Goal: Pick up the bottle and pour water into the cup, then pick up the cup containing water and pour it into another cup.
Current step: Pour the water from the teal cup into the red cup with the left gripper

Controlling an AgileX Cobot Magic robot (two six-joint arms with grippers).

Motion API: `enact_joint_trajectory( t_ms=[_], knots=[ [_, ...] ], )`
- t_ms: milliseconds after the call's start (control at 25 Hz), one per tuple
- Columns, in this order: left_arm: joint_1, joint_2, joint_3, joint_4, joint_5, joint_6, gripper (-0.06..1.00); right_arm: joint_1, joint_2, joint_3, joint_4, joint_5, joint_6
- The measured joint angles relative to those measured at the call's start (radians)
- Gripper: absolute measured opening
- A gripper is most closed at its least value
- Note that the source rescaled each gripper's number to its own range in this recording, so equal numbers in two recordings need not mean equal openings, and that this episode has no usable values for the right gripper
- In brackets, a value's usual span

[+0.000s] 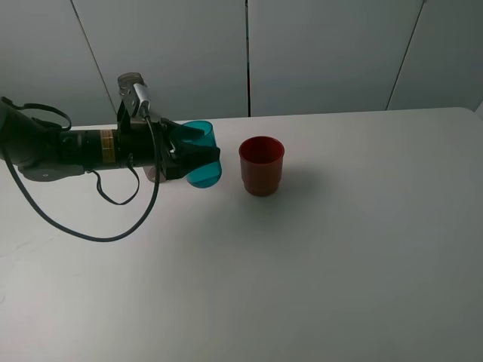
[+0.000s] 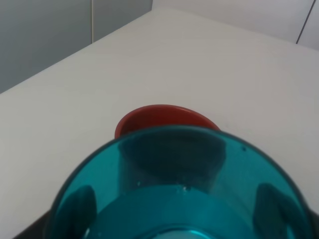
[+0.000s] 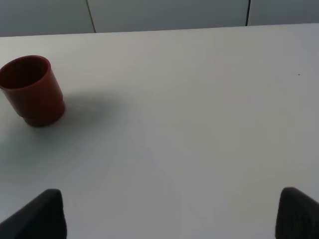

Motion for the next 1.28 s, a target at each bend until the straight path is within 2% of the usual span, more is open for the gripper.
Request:
enact_joint_trajectory(
  t_ms=[320,520,840,1160,1280],
  knots=[
    [-0.037,-0.024,-0.031,-0.016,0.023,-0.033,0.06,0.000,0.000,0.000,0.000,0.000,0.000],
    [-0.037,-0.100,-0.039,0.015,0.116,-0.081,0.06,0.000,0.000,0.000,0.000,0.000,0.000],
    [-0.054,-0.156,-0.052,0.036,0.193,-0.130,0.06,0.000,0.000,0.000,0.000,0.000,0.000],
    [-0.105,-0.158,-0.177,0.056,0.335,-0.188,0.06,0.000,0.000,0.000,0.000,0.000,0.000],
    [-0.116,-0.158,-0.218,0.103,0.413,-0.205,0.06,0.000,0.000,0.000,0.000,0.000,0.000]
  ],
)
